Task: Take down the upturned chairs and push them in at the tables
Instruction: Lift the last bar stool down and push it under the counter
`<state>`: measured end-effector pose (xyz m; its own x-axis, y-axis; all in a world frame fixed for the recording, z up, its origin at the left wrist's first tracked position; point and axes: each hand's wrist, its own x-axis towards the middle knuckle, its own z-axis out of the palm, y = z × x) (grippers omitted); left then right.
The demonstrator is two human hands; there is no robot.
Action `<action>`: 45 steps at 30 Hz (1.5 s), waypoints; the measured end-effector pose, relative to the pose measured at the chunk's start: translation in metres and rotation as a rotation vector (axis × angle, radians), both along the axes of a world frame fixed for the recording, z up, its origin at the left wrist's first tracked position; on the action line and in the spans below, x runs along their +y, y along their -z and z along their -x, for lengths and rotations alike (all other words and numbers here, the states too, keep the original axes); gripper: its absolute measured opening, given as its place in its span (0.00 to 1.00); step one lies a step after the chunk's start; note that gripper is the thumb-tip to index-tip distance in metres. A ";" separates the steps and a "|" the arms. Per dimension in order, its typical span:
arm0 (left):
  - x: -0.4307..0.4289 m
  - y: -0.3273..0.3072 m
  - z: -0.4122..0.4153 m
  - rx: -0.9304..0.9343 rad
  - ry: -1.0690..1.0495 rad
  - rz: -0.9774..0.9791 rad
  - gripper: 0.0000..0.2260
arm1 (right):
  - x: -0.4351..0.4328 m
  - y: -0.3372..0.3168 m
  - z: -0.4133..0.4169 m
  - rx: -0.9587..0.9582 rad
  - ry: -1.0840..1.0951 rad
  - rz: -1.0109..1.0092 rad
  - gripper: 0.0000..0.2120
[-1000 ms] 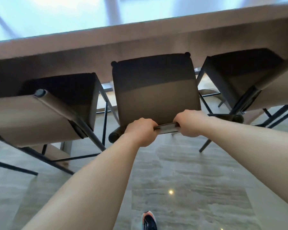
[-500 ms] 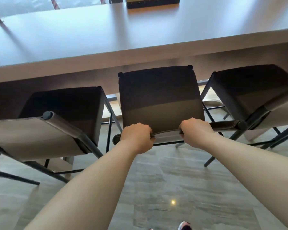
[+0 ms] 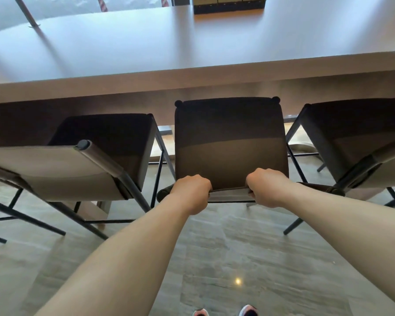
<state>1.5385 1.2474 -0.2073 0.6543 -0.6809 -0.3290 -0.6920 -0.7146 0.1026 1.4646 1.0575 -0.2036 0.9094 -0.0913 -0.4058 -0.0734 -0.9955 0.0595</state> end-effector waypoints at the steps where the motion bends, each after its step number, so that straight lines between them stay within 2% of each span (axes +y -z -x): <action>1: 0.001 -0.002 0.000 -0.003 0.004 -0.001 0.09 | 0.000 -0.002 -0.001 0.009 -0.010 -0.001 0.07; 7: -0.005 -0.019 -0.007 -0.049 0.053 0.013 0.06 | -0.010 -0.022 -0.008 -0.025 -0.030 0.011 0.04; 10: -0.008 -0.023 -0.015 -0.082 0.075 0.029 0.05 | -0.013 -0.030 -0.014 -0.031 -0.033 0.024 0.07; 14: -0.015 -0.026 -0.026 -0.122 0.015 0.046 0.05 | -0.017 -0.034 -0.027 -0.067 -0.006 0.045 0.04; 24: -0.034 -0.026 -0.071 -0.209 -0.058 0.105 0.06 | -0.027 -0.031 -0.070 -0.175 0.116 0.085 0.04; 30: -0.045 -0.027 -0.095 -0.229 -0.061 0.129 0.09 | -0.033 -0.031 -0.093 -0.197 0.165 0.053 0.04; 38: -0.078 -0.035 -0.105 -0.169 -0.098 0.044 0.04 | -0.041 -0.033 -0.115 -0.176 0.156 0.070 0.05; 45: -0.091 -0.029 -0.120 -0.204 -0.101 0.084 0.08 | -0.045 -0.034 -0.131 -0.180 0.169 0.074 0.08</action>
<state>1.6583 1.1564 -0.1779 0.7673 -0.6282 -0.1286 -0.6302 -0.7758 0.0299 1.5955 1.0125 -0.1691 0.9357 -0.2711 -0.2258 -0.2539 -0.9618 0.1026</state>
